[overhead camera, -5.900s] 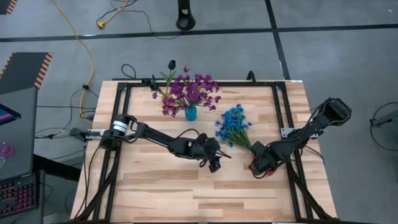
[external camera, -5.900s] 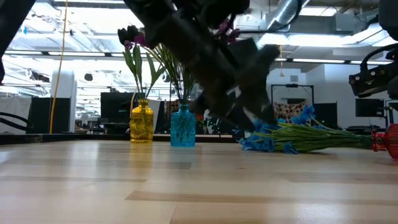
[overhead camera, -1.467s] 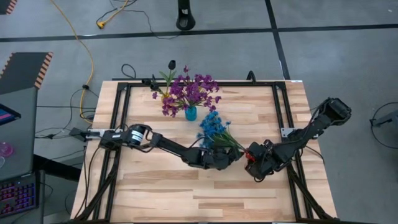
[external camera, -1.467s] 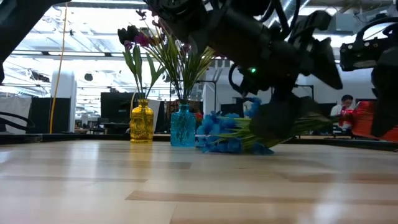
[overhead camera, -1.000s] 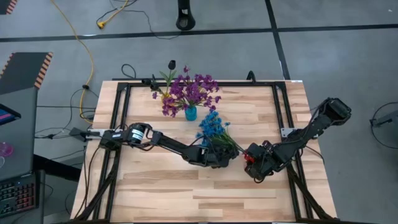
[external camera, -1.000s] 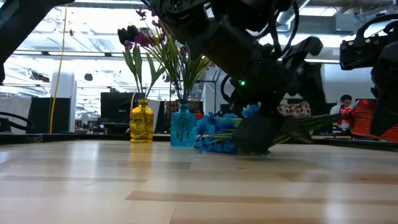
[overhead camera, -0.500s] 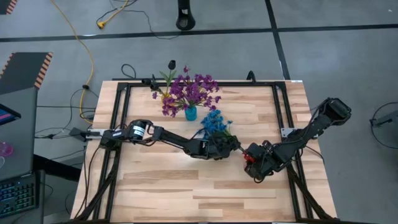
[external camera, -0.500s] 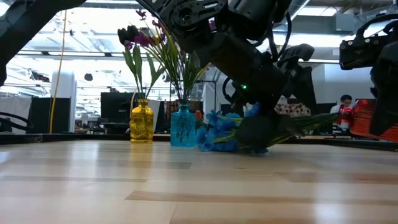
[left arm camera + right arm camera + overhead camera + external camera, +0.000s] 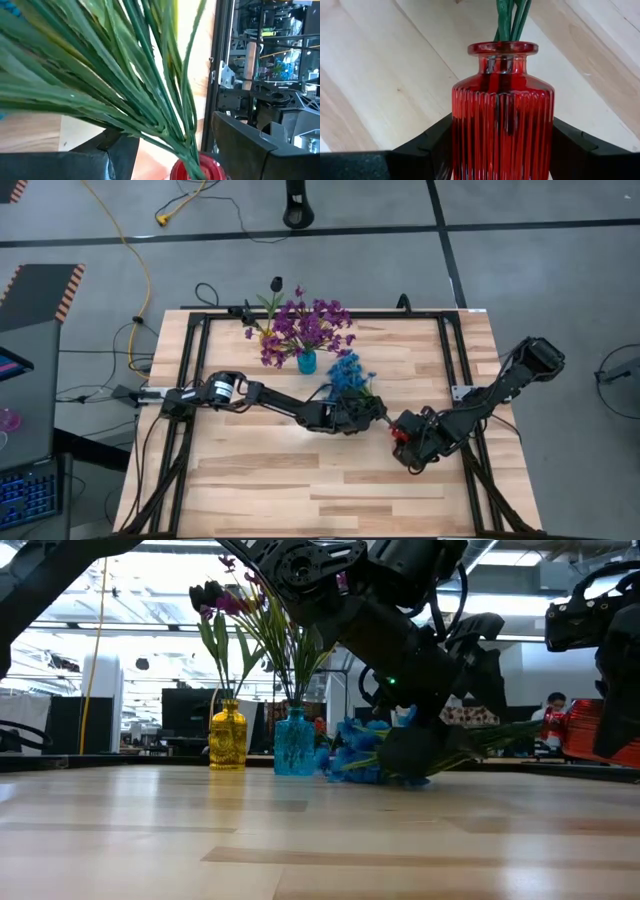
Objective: Sort flowers into vase by color
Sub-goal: Adjust the red vase with flowers
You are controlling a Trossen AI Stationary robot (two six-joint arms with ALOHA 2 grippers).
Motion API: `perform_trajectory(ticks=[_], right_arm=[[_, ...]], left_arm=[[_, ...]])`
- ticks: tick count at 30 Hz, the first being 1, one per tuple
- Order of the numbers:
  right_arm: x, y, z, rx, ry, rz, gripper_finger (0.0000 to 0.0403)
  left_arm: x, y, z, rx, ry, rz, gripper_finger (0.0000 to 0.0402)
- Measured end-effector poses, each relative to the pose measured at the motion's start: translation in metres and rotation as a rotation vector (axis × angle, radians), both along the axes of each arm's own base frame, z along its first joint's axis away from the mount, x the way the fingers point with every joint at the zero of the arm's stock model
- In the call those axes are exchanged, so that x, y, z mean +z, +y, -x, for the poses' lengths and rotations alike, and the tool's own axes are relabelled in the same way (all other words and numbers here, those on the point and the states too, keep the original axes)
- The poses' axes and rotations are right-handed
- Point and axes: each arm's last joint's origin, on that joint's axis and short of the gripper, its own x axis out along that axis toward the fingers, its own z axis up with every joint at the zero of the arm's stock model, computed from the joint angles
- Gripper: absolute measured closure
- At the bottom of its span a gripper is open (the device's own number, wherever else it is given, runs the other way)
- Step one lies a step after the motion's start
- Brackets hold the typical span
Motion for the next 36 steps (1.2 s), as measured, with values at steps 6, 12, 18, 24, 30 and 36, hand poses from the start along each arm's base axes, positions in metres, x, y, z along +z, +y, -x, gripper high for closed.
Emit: perform_trajectory(ticks=[6, 12, 18, 24, 30, 36], right_arm=[[0.001, 0.001, -0.002, 0.025, -0.016, -0.005, 0.0137], [0.001, 0.001, -0.002, 0.025, -0.018, -0.002, 0.0137], [0.001, 0.001, -0.002, 0.024, -0.025, 0.008, 0.0137], [0.001, 0.000, -0.002, 0.016, -0.039, 0.039, 0.0137], [0.002, 0.002, 0.000, 0.011, -0.091, 0.118, 0.0137], [0.003, 0.007, 0.007, -0.031, -0.177, 0.197, 0.0137]], left_arm=[[0.000, 0.001, 0.000, -0.005, 0.008, -0.012, 0.0188], [-0.001, 0.001, 0.000, -0.021, 0.024, -0.042, 0.0263], [0.000, 0.001, 0.000, -0.021, 0.020, -0.059, 0.0349], [0.007, 0.001, -0.003, -0.047, -0.003, -0.172, 0.0393], [0.013, 0.000, -0.005, -0.103, -0.003, -0.331, 0.0390], [0.019, -0.009, -0.006, -0.141, 0.004, -0.483, 0.0393]])
